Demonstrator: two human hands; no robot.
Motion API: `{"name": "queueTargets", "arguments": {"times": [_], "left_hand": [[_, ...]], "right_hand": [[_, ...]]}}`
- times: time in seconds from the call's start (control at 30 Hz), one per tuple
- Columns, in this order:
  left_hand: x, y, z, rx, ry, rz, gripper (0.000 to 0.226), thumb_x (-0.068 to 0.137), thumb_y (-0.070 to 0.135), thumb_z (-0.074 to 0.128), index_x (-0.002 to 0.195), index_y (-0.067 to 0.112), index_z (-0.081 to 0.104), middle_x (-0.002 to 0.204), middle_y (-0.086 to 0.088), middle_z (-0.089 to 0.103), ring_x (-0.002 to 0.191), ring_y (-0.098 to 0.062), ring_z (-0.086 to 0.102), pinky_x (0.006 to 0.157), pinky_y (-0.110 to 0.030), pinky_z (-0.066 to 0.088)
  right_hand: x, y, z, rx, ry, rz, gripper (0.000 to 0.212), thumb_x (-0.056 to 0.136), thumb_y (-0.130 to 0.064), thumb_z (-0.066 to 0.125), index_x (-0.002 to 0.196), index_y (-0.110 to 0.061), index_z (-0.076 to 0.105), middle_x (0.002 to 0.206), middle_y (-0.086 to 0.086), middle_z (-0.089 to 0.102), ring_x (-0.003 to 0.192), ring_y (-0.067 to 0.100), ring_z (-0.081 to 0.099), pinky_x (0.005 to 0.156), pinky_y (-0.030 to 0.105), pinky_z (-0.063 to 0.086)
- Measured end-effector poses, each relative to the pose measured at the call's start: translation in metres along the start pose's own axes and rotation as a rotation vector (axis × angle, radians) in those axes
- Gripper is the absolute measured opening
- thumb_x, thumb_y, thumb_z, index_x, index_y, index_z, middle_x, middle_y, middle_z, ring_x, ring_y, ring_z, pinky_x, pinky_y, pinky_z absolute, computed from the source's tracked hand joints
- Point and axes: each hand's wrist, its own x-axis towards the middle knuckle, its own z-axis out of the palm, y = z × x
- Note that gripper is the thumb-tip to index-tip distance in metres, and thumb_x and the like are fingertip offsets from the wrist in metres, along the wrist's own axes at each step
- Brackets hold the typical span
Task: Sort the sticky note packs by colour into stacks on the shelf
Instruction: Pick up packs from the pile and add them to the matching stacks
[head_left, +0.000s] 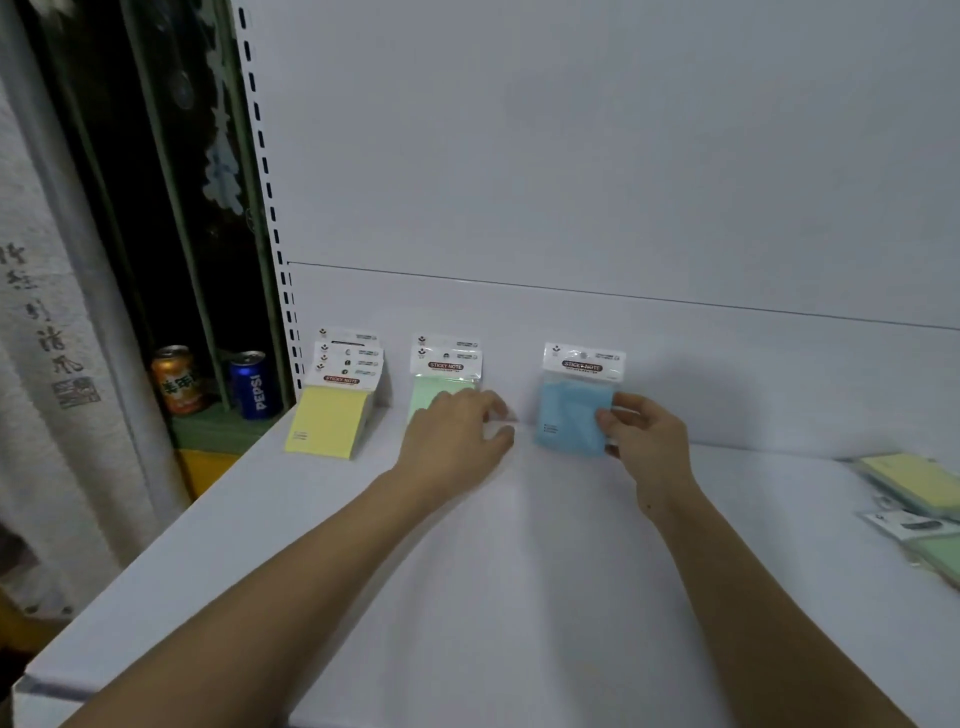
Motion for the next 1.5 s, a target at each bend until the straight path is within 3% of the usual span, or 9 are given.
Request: {"name": "queueTargets", "arguments": {"times": [0.2, 0.37, 0.53, 0.63, 0.73, 0.9, 1.1, 1.3, 1.5], "left_hand": [[-0.005, 0.015, 0.029, -0.063, -0.063, 0.020, 0.027, 0.091, 0.040, 0.053, 0.116, 0.032, 0.061, 0.114, 0.008, 0.061, 0.111, -0.016, 0.053, 0.089, -0.033, 0.044], [-0.009, 0.002, 0.038, -0.098, -0.135, 0.042, 0.026, 0.090, 0.034, 0.054, 0.115, 0.030, 0.063, 0.108, 0.007, 0.061, 0.106, -0.015, 0.052, 0.084, -0.029, 0.043], [-0.008, -0.004, 0.039, -0.133, -0.125, 0.050, 0.023, 0.089, 0.035, 0.057, 0.110, 0.031, 0.065, 0.103, 0.010, 0.061, 0.098, -0.012, 0.052, 0.076, -0.025, 0.037], [-0.009, -0.005, 0.040, -0.126, -0.131, 0.063, 0.021, 0.088, 0.034, 0.058, 0.108, 0.030, 0.066, 0.101, 0.008, 0.063, 0.095, -0.013, 0.053, 0.074, -0.025, 0.037], [-0.012, -0.003, 0.039, -0.113, -0.128, 0.055, 0.021, 0.089, 0.034, 0.058, 0.109, 0.030, 0.067, 0.102, 0.009, 0.063, 0.096, -0.013, 0.052, 0.075, -0.026, 0.038], [-0.019, 0.006, 0.038, -0.033, -0.108, 0.048, 0.022, 0.090, 0.031, 0.057, 0.108, 0.027, 0.068, 0.100, 0.005, 0.063, 0.101, -0.018, 0.053, 0.083, -0.029, 0.044], [-0.019, 0.019, 0.029, 0.033, -0.160, -0.032, 0.023, 0.088, 0.034, 0.053, 0.105, 0.028, 0.067, 0.105, 0.005, 0.062, 0.102, -0.018, 0.056, 0.084, -0.030, 0.046], [-0.027, 0.038, 0.016, 0.136, -0.208, -0.133, 0.024, 0.087, 0.045, 0.051, 0.101, 0.032, 0.065, 0.106, 0.008, 0.064, 0.101, -0.018, 0.059, 0.082, -0.031, 0.047], [-0.039, 0.054, -0.020, 0.103, -0.248, -0.156, 0.030, 0.088, 0.049, 0.051, 0.107, 0.028, 0.064, 0.111, 0.004, 0.066, 0.104, -0.018, 0.059, 0.082, -0.031, 0.046]], "right_hand": [[0.012, 0.012, -0.013, -0.103, 0.017, -0.011, 0.020, 0.085, 0.000, 0.068, 0.100, -0.011, 0.062, 0.090, 0.008, 0.069, 0.072, 0.011, 0.065, 0.058, 0.019, 0.051], [0.018, 0.024, -0.010, -0.221, 0.023, -0.032, 0.020, 0.083, -0.005, 0.070, 0.087, -0.023, 0.061, 0.093, 0.006, 0.070, 0.084, 0.022, 0.070, 0.080, 0.043, 0.059], [0.017, 0.031, -0.003, -0.399, 0.053, -0.144, 0.015, 0.085, -0.012, 0.069, 0.095, -0.018, 0.060, 0.083, -0.005, 0.062, 0.070, 0.003, 0.057, 0.077, 0.034, 0.054], [0.016, 0.029, 0.000, -0.442, 0.042, -0.172, 0.018, 0.085, -0.012, 0.068, 0.101, -0.014, 0.061, 0.091, 0.004, 0.064, 0.071, 0.008, 0.057, 0.072, 0.026, 0.048], [0.017, 0.026, -0.002, -0.459, 0.062, -0.164, 0.022, 0.088, -0.019, 0.064, 0.108, -0.014, 0.058, 0.096, 0.005, 0.063, 0.081, 0.018, 0.061, 0.073, 0.029, 0.047], [0.013, 0.012, -0.008, -0.475, 0.134, -0.142, 0.008, 0.091, -0.022, 0.054, 0.096, -0.016, 0.057, 0.086, -0.002, 0.062, 0.081, 0.022, 0.059, 0.071, 0.031, 0.043], [0.006, 0.001, -0.002, -0.411, 0.030, -0.110, 0.013, 0.087, -0.026, 0.050, 0.075, -0.022, 0.049, 0.077, 0.003, 0.067, 0.076, 0.030, 0.066, 0.072, 0.049, 0.057], [-0.009, -0.010, -0.002, -0.495, -0.133, -0.111, 0.030, 0.080, -0.035, 0.048, 0.074, -0.007, 0.057, 0.077, 0.009, 0.068, 0.080, 0.030, 0.068, 0.073, 0.047, 0.058], [-0.048, -0.041, -0.026, -0.813, -0.274, -0.151, 0.030, 0.088, -0.036, 0.049, 0.081, -0.009, 0.061, 0.088, 0.006, 0.070, 0.088, 0.028, 0.065, 0.071, 0.033, 0.049]]}}
